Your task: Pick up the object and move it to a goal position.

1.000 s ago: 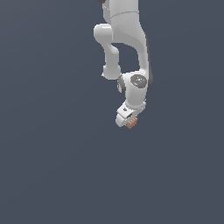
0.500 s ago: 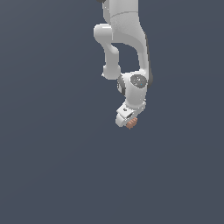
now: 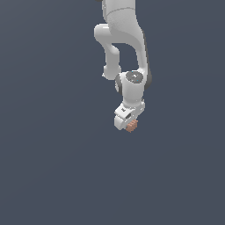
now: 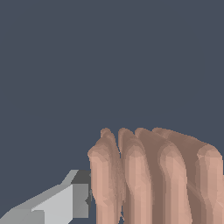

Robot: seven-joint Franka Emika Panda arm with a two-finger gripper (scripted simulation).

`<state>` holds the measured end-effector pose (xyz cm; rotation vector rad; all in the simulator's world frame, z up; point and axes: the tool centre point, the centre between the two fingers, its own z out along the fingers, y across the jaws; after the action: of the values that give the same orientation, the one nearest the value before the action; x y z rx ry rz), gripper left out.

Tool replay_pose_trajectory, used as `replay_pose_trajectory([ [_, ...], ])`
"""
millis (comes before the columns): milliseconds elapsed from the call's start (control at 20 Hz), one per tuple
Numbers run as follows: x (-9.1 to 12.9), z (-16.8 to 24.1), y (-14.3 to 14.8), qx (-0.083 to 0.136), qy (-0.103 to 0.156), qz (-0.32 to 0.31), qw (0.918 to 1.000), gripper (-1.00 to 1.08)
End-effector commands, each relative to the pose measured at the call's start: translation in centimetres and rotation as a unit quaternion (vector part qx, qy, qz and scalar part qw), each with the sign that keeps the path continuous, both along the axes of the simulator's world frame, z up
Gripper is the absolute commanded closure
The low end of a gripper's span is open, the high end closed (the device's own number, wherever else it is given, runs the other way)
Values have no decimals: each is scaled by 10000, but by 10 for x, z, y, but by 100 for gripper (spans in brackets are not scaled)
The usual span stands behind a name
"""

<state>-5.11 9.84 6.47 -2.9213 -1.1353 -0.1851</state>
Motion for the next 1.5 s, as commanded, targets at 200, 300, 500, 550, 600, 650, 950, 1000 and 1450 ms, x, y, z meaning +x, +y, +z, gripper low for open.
replay_pose_trajectory([
  [200, 33, 29, -11, 225, -598, 269, 9976, 108],
  [300, 43, 40, -15, 301, -793, 358, 9958, 108],
  [500, 63, 62, -22, 454, -1180, 534, 9905, 108],
  [550, 67, 67, -23, 492, -1275, 577, 9889, 108],
  [600, 71, 73, -25, 529, -1365, 618, 9873, 108],
  [650, 75, 78, -27, 564, -1452, 657, 9856, 108],
  [950, 96, 108, -35, 757, -1924, 871, 9745, 108],
  [1000, 99, 112, -36, 787, -1997, 904, 9725, 108],
  [1450, 121, 156, -49, 1049, -2625, 1186, 9519, 108],
])
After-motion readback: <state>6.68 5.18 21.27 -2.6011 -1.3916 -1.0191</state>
